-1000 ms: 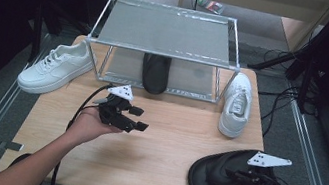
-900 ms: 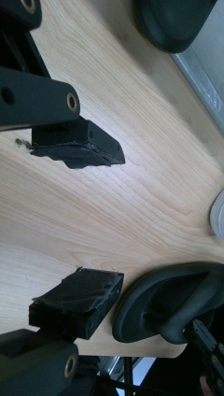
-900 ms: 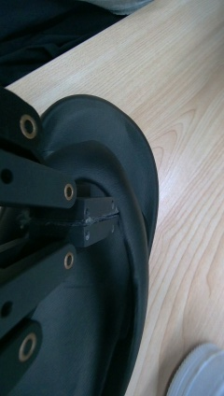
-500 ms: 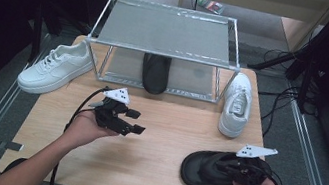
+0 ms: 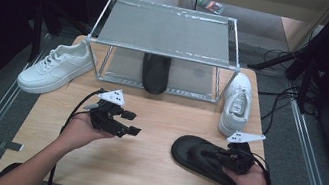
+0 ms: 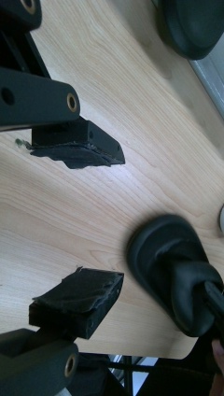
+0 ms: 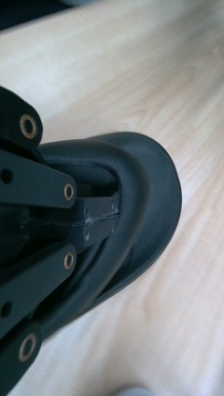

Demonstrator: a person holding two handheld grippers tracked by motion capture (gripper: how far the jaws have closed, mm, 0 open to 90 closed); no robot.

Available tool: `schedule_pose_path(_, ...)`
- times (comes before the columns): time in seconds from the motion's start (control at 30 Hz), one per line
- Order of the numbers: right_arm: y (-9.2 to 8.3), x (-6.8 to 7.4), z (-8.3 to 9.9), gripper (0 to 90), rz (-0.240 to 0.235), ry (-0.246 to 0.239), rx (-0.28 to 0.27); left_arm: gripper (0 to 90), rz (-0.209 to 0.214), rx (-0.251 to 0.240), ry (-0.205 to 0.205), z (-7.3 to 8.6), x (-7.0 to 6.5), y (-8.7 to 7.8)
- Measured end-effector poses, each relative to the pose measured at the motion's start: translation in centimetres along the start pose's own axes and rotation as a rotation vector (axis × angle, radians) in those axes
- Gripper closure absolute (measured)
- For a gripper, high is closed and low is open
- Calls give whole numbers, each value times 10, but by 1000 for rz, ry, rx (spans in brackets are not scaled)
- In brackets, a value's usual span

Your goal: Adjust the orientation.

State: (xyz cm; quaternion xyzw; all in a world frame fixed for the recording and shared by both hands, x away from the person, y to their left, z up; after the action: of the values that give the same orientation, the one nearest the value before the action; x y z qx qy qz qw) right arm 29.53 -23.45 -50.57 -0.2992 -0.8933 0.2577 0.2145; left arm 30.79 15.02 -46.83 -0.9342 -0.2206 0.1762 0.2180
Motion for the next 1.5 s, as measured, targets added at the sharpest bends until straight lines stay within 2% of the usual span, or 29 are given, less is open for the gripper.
schedule_pose_path(0.23,18,-3,-14,900,15,-26,-30,377,-7,-15,-11,2,3,-3)
schedule_pose_path(0.3,20,-4,-16,900,19,-16,-33,377,-7,-14,-11,2,4,-3)
schedule_pose_path(0.4,16,-3,-16,900,37,-10,-54,377,-8,-13,-7,1,3,-2)
schedule_pose_path(0.5,6,0,-14,900,46,20,-96,377,-9,-16,-5,1,4,-1)
schedule_pose_path(0.67,-5,12,-10,822,71,-3,-123,377,-7,-17,1,-2,5,2)
schedule_pose_path(0.77,-8,17,-8,784,63,6,-137,377,-5,-24,0,-4,7,4)
schedule_pose_path(0.97,-7,25,-2,720,53,20,-128,377,4,-22,9,-9,8,10)
schedule_pose_path(1.13,-3,31,1,689,50,12,-131,377,14,-28,5,-12,10,15)
schedule_pose_path(1.3,9,35,5,683,69,-17,-86,377,19,-28,12,-14,10,16)
schedule_pose_path(1.4,13,32,7,680,72,-8,-56,377,21,-28,11,-14,11,17)
schedule_pose_path(1.5,17,28,8,733,56,3,-38,377,21,-28,5,-13,11,17)
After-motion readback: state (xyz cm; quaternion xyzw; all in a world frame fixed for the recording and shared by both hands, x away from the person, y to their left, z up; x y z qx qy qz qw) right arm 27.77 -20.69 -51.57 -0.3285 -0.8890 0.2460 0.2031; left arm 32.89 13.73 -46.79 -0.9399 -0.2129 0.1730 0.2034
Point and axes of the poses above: each handheld gripper's, and its own axes: y roughly forward along the jaws, z roughly out of its underside, x roughly to its left, the point moved 2 cm from there along y, roughly forward along the jaws, and after that the axes turned 10 degrees about -x, right-handed, at the moved point
